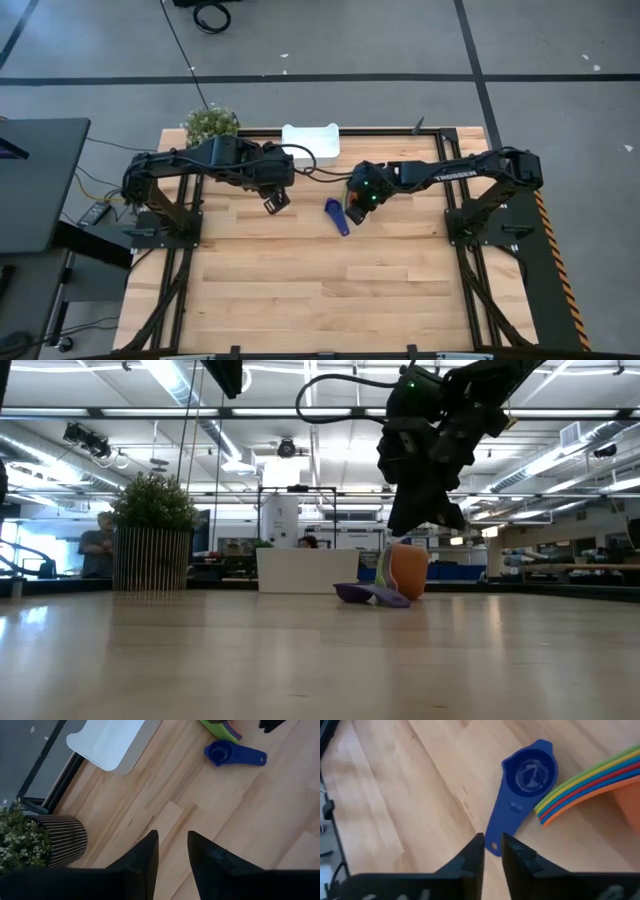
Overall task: Nest measuring cups in basket
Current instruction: Adjust the nested measuring cups
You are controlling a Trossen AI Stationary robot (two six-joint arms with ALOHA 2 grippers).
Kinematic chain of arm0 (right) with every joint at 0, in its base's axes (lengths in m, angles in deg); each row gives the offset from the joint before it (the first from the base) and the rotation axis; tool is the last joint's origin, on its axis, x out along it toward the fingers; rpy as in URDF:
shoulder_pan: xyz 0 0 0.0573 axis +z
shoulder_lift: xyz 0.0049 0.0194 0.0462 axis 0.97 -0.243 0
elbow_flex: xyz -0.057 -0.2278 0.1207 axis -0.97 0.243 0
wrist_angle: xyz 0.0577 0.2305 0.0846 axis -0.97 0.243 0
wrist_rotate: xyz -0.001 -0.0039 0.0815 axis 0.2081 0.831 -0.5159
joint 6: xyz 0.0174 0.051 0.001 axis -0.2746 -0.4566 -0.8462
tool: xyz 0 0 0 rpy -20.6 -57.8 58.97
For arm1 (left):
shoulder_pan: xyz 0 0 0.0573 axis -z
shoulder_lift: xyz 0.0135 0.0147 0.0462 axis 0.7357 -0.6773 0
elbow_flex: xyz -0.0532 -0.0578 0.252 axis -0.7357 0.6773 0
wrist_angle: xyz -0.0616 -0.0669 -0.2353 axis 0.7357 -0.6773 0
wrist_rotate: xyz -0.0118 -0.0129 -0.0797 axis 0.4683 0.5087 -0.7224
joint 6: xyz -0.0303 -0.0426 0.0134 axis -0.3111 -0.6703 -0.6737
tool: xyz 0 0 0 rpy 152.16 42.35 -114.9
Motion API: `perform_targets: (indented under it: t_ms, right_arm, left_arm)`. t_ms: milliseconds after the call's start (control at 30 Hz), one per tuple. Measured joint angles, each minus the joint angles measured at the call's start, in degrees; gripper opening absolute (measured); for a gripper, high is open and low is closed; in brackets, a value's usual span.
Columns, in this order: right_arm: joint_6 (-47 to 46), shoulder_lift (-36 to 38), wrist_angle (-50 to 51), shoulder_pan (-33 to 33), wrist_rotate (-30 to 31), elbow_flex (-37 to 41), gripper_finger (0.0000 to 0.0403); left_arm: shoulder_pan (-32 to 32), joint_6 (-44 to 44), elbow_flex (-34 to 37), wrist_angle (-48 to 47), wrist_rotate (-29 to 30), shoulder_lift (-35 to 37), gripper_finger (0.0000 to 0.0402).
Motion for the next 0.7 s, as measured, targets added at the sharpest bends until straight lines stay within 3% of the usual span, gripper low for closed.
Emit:
perform_targets:
  t_ms: [267,367,700]
  right_arm:
    - [-7.18,-0.01,-0.94,0.04,1.27,0.0,0.0156]
    - [-5.74,-0.01,-4.18,-0.25,1.3,0.0,0.0177]
    - [-2.67,-0.04,-20.83,-0.22,4.15,0.0,0.0186]
  left_arm:
    - [0.48,0.91,-0.07,-0.03,-0.59,3.76,0.0112]
    - [0.93,1.09,-0.07,-0.07,-0.3,5.95,0.0112]
    - [1.63,1.53,-0.04,-0.05,-0.12,12.14,0.0112]
